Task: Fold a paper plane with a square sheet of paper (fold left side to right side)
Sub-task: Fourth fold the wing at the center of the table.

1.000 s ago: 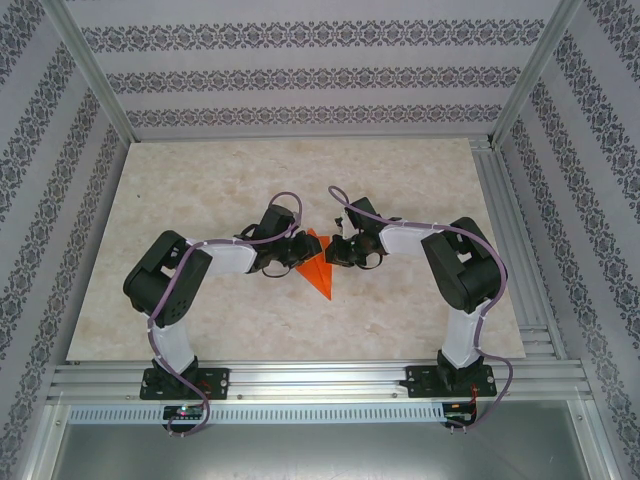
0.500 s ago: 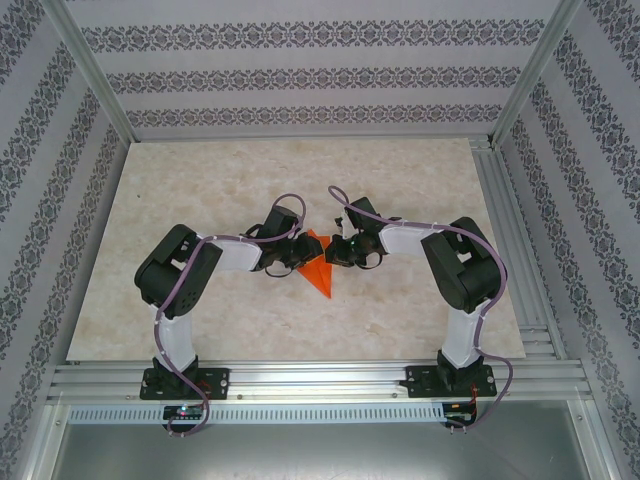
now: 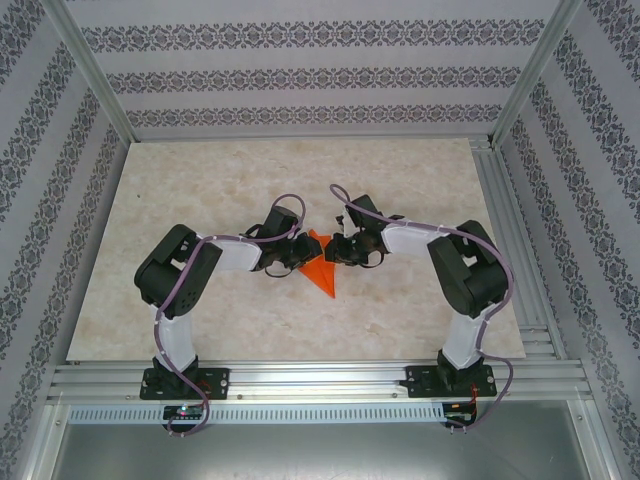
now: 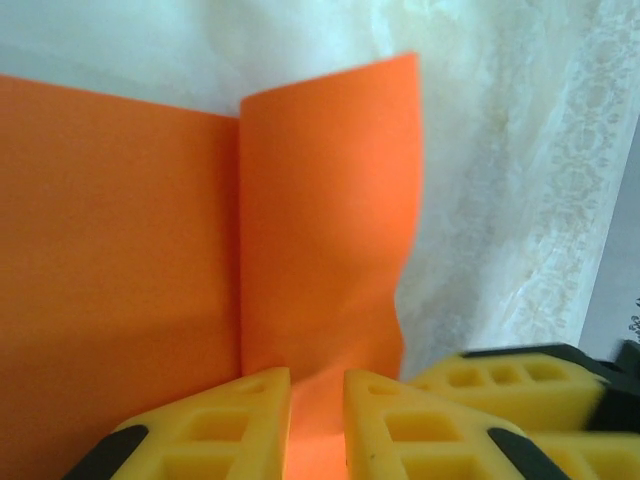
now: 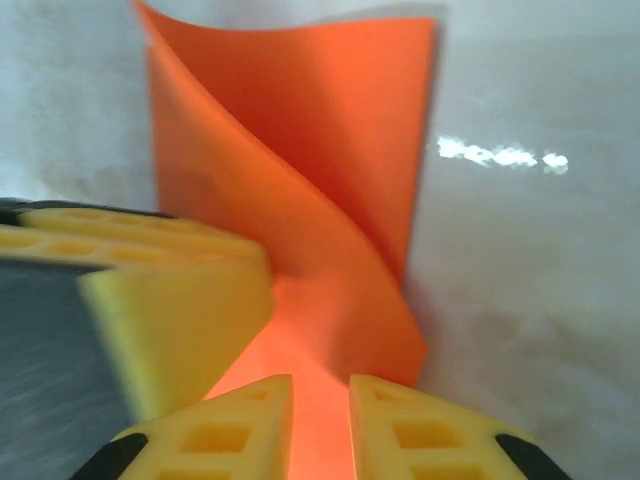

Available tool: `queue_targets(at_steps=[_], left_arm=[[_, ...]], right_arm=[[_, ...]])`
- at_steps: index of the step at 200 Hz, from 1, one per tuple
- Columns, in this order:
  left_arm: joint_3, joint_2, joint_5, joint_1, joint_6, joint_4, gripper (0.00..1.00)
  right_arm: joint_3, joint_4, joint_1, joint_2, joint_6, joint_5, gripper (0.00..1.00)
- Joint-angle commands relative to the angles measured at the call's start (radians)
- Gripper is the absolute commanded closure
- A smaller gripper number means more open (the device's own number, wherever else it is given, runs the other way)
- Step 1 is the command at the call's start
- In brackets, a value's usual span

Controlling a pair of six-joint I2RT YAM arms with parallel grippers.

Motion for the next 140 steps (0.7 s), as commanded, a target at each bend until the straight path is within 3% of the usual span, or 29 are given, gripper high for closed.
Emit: queue_targets(at_steps=[1,41,140], left_arm=[[-0.019,0.014,-0.026,-0.001,0.017,-0.013,0.76],[-0.019,0.014,-0.024,-0.003,0.014,-0.01,0.77],[-0.012,0.015,-0.024,-0.003,0.02,-0.02,0.77]], right_arm=[[-0.022,-0.011,-0.006,-0.127,-0.026,-0.005,0.74],[-0.139,0.049,0.02,-0.211,0.016,-0.082,0.77],[-0.246,0.154,0.086,-0.131,0.072,-0.137,0.83]])
